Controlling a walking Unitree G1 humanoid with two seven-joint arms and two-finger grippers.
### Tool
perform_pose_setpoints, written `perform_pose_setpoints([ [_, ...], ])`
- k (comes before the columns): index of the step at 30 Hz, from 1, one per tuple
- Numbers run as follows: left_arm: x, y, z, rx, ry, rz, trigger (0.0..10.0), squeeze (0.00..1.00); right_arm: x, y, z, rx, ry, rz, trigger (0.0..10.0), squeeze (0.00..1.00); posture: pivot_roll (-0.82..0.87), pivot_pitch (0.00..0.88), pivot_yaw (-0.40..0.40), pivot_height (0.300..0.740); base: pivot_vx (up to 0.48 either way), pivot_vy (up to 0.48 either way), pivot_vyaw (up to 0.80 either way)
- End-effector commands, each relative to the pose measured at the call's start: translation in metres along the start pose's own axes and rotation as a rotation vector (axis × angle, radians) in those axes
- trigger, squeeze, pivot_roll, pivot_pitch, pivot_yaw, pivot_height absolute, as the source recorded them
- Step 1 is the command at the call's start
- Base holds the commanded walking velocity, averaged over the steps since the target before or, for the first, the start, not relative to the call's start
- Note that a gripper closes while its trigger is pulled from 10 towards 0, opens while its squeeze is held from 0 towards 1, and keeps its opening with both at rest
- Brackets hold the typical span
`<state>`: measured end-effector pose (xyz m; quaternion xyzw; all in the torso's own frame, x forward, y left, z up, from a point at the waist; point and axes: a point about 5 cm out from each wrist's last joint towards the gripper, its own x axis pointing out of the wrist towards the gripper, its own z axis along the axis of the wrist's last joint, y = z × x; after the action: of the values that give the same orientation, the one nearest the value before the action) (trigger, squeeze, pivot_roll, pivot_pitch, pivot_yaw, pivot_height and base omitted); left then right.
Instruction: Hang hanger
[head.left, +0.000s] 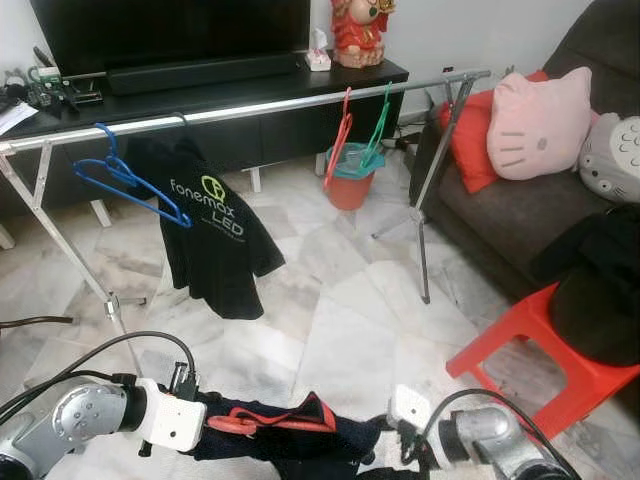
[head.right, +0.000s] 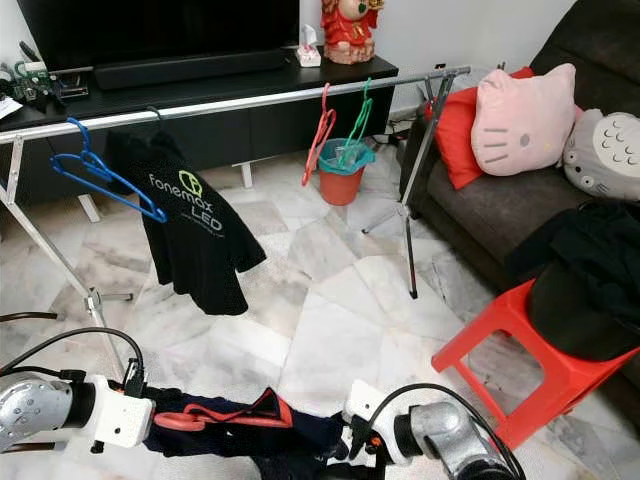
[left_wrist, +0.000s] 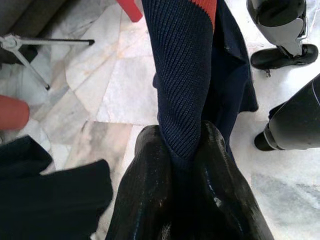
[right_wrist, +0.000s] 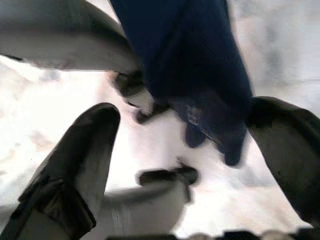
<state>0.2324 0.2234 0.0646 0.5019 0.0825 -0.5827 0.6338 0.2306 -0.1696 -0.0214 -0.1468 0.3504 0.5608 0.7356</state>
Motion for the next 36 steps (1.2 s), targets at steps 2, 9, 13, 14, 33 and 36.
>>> perform_pose_setpoints([
  [2, -0.002, 0.006, 0.001, 0.002, 0.002, 0.016, 10.0, 0.0, -0.005, -0.009, 0.0, -0.034, 0.034, -0.106, 10.0, 0.0, 0.03, 0.0, -0.077, 0.74, 0.0, 0.0, 0.0],
  [9, -0.002, 0.008, 0.0, -0.01, 0.006, 0.023, 10.0, 0.0, -0.003, -0.012, 0.002, -0.067, 0.033, -0.182, 10.0, 0.0, 0.02, 0.0, -0.072, 0.74, 0.0, 0.0, 0.0],
  [13, -0.002, 0.016, 0.003, -0.016, -0.007, 0.048, 10.0, 0.0, -0.001, -0.01, -0.001, -0.062, 0.027, -0.205, 10.0, 0.0, 0.02, 0.0, -0.072, 0.74, 0.0, 0.0, 0.0],
  [14, -0.003, 0.018, 0.004, -0.013, -0.009, 0.049, 10.0, 0.0, -0.001, -0.01, -0.001, -0.064, 0.027, -0.211, 4.7, 0.0, 0.02, 0.0, -0.072, 0.74, 0.0, 0.0, 0.0],
  [33, -0.003, 0.027, 0.011, 0.002, -0.033, 0.059, 10.0, 0.0, -0.004, -0.013, -0.01, -0.103, 0.112, -0.259, 0.0, 0.0, 0.03, 0.0, -0.067, 0.74, 0.0, 0.0, 0.0],
  [36, -0.005, 0.029, 0.013, 0.004, -0.037, 0.059, 10.0, 0.0, -0.008, -0.021, -0.009, -0.124, 0.125, -0.365, 0.0, 0.0, 0.03, 0.0, -0.07, 0.74, 0.0, 0.0, 0.0],
])
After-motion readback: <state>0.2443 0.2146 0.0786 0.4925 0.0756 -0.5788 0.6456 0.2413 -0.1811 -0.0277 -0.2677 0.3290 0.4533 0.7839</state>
